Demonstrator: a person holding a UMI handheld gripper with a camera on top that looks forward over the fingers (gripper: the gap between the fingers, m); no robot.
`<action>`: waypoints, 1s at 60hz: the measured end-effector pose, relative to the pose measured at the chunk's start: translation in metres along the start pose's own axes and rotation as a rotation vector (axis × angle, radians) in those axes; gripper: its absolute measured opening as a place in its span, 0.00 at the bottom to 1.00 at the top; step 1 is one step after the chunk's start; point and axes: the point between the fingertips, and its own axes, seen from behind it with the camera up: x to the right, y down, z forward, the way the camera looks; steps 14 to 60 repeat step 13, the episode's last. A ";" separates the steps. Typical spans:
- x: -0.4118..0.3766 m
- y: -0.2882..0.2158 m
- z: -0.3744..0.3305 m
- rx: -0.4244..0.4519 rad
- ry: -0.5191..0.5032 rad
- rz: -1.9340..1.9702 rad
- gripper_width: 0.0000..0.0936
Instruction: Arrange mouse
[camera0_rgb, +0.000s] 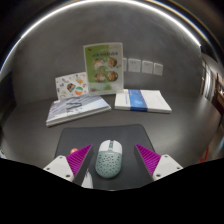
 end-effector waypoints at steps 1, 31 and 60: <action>0.000 -0.004 -0.008 0.007 -0.012 -0.005 0.91; 0.004 0.008 -0.087 0.026 -0.116 -0.112 0.90; 0.004 0.008 -0.087 0.026 -0.116 -0.112 0.90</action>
